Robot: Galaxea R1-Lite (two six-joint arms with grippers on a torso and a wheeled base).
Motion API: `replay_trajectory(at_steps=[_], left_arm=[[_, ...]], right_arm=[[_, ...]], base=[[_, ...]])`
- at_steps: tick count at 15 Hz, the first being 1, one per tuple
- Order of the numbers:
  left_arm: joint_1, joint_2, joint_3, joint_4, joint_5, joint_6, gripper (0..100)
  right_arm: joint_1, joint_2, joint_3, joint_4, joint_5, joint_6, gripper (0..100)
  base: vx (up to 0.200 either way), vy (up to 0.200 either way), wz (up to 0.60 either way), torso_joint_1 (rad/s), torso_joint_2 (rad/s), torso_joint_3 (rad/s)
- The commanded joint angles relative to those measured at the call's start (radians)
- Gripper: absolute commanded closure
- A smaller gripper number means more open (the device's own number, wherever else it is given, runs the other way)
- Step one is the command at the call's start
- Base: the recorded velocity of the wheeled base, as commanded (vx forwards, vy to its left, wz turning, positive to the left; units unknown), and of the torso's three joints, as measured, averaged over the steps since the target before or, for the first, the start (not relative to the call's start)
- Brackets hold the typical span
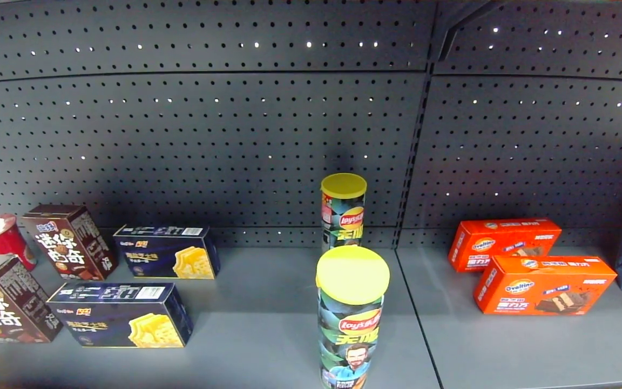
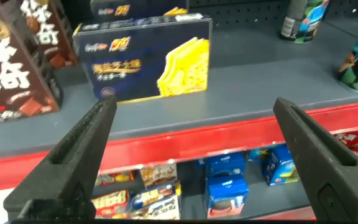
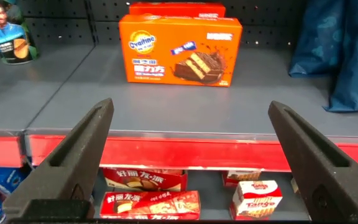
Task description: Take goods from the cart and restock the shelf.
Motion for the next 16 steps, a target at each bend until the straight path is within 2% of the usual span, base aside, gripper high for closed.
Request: replay_trajectory(at_steps=[1, 6, 8, 16], left_arm=[[0.0, 0.002, -0.001, -0.001, -0.001, 0.0, 0], [0.0, 0.002, 0.001, -0.003, -0.016, 0.01, 0], [0.0, 0.002, 0.001, -0.003, -0.018, 0.014, 0], [0.0, 0.002, 0.001, -0.003, -0.016, 0.002, 0]], right_arm=[[0.0, 0.002, 0.0, -0.001, 0.0, -0.001, 0], [0.0, 0.002, 0.0, 0.0, 0.0, -0.001, 0], [0.0, 0.002, 0.0, 0.0, 0.0, -0.001, 0], [0.0, 0.002, 0.0, -0.001, -0.002, -0.002, 0]], base=[[0.0, 0.0, 0.0, 0.0, 0.0, 0.0], [0.0, 0.0, 0.0, 0.0, 0.0, 0.0], [-0.1, 0.0, 0.0, 0.001, 0.0, 0.001], [0.0, 0.0, 0.0, 0.0, 0.0, 0.0]])
